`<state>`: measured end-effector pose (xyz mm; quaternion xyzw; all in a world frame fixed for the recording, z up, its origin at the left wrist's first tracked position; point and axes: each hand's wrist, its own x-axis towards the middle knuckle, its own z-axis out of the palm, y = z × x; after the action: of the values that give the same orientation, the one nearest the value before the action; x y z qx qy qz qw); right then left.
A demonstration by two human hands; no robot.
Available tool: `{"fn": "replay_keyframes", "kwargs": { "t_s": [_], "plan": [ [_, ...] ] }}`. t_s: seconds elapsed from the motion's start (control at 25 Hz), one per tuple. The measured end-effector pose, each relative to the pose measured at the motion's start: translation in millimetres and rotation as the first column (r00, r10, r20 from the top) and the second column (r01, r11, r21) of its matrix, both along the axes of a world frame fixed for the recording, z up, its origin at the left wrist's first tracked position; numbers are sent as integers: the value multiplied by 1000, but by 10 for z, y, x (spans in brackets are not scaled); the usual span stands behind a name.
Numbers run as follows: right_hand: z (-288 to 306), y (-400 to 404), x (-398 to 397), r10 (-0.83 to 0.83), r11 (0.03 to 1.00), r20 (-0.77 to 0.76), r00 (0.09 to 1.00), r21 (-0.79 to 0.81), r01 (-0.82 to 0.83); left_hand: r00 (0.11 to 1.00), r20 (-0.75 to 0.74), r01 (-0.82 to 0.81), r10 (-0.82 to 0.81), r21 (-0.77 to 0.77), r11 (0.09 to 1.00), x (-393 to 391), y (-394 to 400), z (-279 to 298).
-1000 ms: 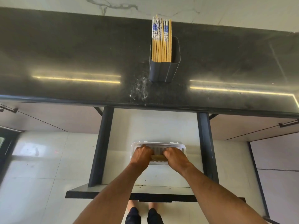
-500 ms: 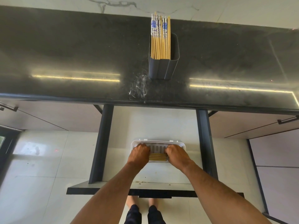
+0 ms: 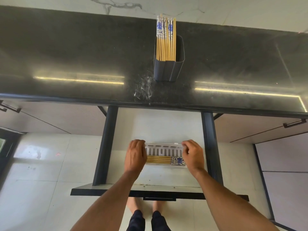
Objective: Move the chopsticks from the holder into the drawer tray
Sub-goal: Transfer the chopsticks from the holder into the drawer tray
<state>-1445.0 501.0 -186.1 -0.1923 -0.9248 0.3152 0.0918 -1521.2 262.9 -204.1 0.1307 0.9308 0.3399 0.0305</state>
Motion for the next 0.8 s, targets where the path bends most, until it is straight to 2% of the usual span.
{"fn": "replay_keyframes", "kwargs": {
  "t_s": [0.04, 0.12, 0.2, 0.28, 0.4, 0.52, 0.8],
  "plan": [
    [4, 17, 17, -172, 981, -29, 985, -93, 169, 982, 101, -168, 162, 54, 984, 1, -14, 11],
    [-17, 64, 24, -468, 839, 84, 880, -271, 472, 852, 341, -453, 396, 101, 886, -20, -33, 3],
    [-83, 105, 52, -560, 703, 294, 775, -326, 632, 691, 544, -602, 476, 69, 796, -21, -56, -45],
    [-128, 99, 94, -540, 652, 417, 731, -342, 677, 601, 640, -643, 478, 33, 765, 7, -68, -76],
    [-158, 65, 113, -516, 638, 464, 720, -353, 685, 573, 664, -652, 480, 15, 758, 39, -55, -102],
    [-169, 59, 84, -508, 644, 472, 720, -348, 682, 593, 650, -634, 476, 13, 773, 30, -58, -96],
    [-220, 41, 108, -448, 744, 466, 763, -279, 608, 617, 651, -605, 441, 34, 796, 45, -73, -90]
  ]
}}
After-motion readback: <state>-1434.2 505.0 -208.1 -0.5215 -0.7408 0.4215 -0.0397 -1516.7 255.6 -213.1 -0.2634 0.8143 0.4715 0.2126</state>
